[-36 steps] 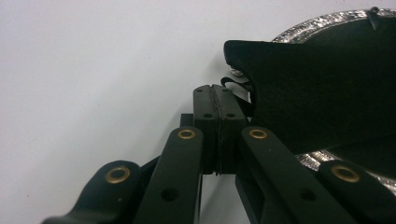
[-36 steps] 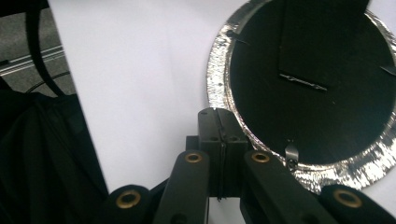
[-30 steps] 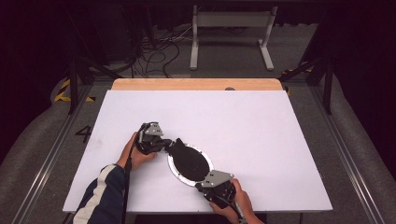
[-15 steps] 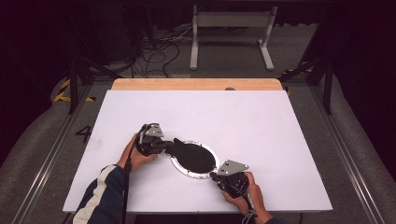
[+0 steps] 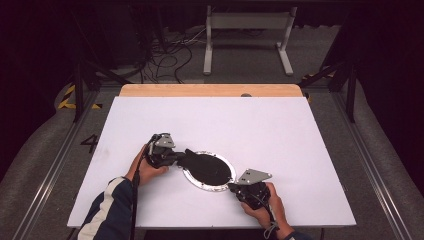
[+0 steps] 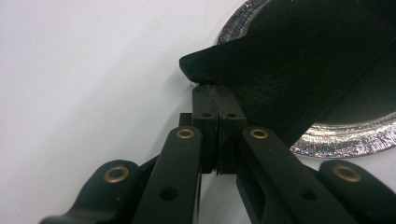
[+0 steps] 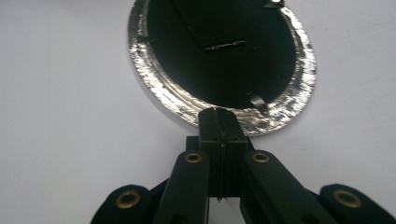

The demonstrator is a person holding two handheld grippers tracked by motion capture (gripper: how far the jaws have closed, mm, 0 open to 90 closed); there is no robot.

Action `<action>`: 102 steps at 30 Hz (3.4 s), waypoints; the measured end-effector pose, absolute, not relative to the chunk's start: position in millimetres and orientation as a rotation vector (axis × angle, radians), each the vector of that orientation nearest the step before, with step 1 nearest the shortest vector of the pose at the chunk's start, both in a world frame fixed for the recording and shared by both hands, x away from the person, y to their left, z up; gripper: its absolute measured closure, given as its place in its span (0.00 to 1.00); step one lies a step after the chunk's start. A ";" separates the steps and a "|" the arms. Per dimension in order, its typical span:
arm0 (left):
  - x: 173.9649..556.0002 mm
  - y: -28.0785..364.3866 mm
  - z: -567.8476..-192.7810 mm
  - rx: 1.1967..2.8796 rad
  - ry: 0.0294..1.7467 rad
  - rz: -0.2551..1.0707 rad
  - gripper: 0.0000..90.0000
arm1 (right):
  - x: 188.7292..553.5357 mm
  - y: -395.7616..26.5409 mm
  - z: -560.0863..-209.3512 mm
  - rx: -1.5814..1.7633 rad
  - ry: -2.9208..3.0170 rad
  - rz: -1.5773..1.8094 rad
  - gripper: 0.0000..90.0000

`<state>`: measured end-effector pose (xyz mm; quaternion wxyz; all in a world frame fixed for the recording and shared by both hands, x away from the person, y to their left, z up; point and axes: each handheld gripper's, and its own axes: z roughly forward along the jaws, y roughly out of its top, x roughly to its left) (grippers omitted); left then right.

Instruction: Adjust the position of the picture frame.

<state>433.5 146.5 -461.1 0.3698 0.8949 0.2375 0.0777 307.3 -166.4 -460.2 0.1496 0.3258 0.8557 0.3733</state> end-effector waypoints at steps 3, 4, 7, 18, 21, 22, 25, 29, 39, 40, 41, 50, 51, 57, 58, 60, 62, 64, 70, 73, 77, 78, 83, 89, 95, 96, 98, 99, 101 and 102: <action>431.5 145.5 -460.7 2.301 0.607 0.201 0.99 | 304.7 -161.8 -460.4 0.912 2.477 1.079 1.00; 431.2 145.6 -460.9 2.300 0.608 0.196 0.99 | 304.6 -161.5 -460.5 0.912 2.478 1.081 1.00; 431.0 146.5 -461.4 2.293 0.612 0.191 1.00 | 305.7 -162.4 -460.5 0.915 2.479 1.086 1.00; 423.8 151.4 -463.0 2.276 0.613 0.183 1.00 | 314.1 -168.2 -460.6 0.960 2.425 1.069 1.00; 422.0 152.2 -463.1 2.277 0.604 0.180 1.00 | 317.6 -170.5 -460.5 0.971 2.412 1.061 1.00; 421.2 152.6 -462.9 2.279 0.604 0.178 1.00 | 319.5 -171.5 -460.5 0.981 2.404 1.059 1.00; 416.5 154.1 -463.3 2.278 0.583 0.157 1.00 | 326.4 -175.8 -460.3 1.002 2.380 1.046 1.00; 409.8 153.9 -463.0 2.283 0.578 0.178 1.00 | 336.2 -183.1 -460.5 1.042 2.341 1.026 1.00; 403.4 152.8 -462.8 2.290 0.574 0.184 1.00 | 349.8 -189.2 -460.1 1.089 2.313 1.008 1.00; 403.3 153.0 -462.9 2.290 0.574 0.183 1.00 | 349.4 -188.6 -460.0 1.092 2.311 1.007 1.00; 403.4 153.0 -462.9 2.290 0.574 0.182 1.00 | 348.8 -188.4 -459.9 1.087 2.312 1.002 1.00; 404.1 153.3 -463.0 2.289 0.568 0.174 1.00 | 333.1 -182.3 -458.7 1.031 2.391 1.032 1.00; 404.0 153.2 -463.0 2.289 0.568 0.174 1.00 | 330.0 -179.0 -458.9 1.006 2.406 1.037 1.00; 403.1 153.8 -463.2 2.288 0.563 0.157 1.00 | 321.1 -164.4 -458.4 0.917 2.422 0.987 1.00; 402.8 153.6 -463.2 2.290 0.551 0.153 1.00 | 321.9 -165.0 -458.4 0.916 2.419 0.985 1.00; 401.7 153.0 -463.0 2.295 0.542 0.145 1.00 | 324.2 -167.6 -458.8 0.932 2.409 0.992 1.00; 400.2 150.9 -462.9 2.298 0.531 0.149 1.00 | 326.8 -170.0 -459.1 0.944 2.395 0.987 1.00; 399.4 149.8 -462.7 2.302 0.524 0.150 1.00 | 328.3 -171.5 -459.3 0.949 2.387 0.986 1.00; 394.8 145.3 -463.0 2.309 0.493 0.147 1.00 | 337.1 -177.7 -460.0 0.985 2.352 0.983 1.00; 392.4 142.7 -462.9 2.314 0.480 0.142 1.00 | 340.7 -180.5 -460.2 1.005 2.341 0.988 1.00; 390.4 139.7 -462.7 2.322 0.456 0.139 1.00 | 345.5 -183.0 -460.3 1.027 2.321 0.980 1.00; 389.3 138.2 -462.7 2.323 0.448 0.135 1.00 | 347.3 -183.7 -460.3 1.036 2.315 0.979 1.00; 384.0 130.7 -462.9 2.319 0.441 0.117 1.00 | 356.8 -184.7 -460.6 1.057 2.275 0.951 1.00; 379.1 123.0 -462.3 2.332 0.413 0.108 0.97 | 366.1 -186.8 -461.2 1.086 2.244 0.946 1.00; 370.1 105.2 -463.4 2.332 0.334 0.063 0.97 | 361.4 -186.2 -461.1 1.090 2.258 0.960 1.00; 368.1 100.0 -462.7 2.345 0.319 0.088 0.98 | 359.0 -186.3 -460.9 1.090 2.275 0.980 1.00; 368.0 96.8 -461.0 2.362 0.306 0.105 1.00 | 355.0 -184.4 -460.6 1.077 2.297 0.992 1.00; 369.0 97.3 -461.6 2.354 0.309 0.094 1.00 | 353.4 -183.3 -460.4 1.072 2.306 0.994 1.00; 369.9 98.4 -462.6 2.343 0.323 0.076 1.00 | 352.0 -182.2 -460.2 1.068 2.316 0.999 1.00; 370.7 98.8 -462.9 2.338 0.321 0.073 1.00 | 350.3 -180.8 -459.8 1.058 2.334 1.003 1.00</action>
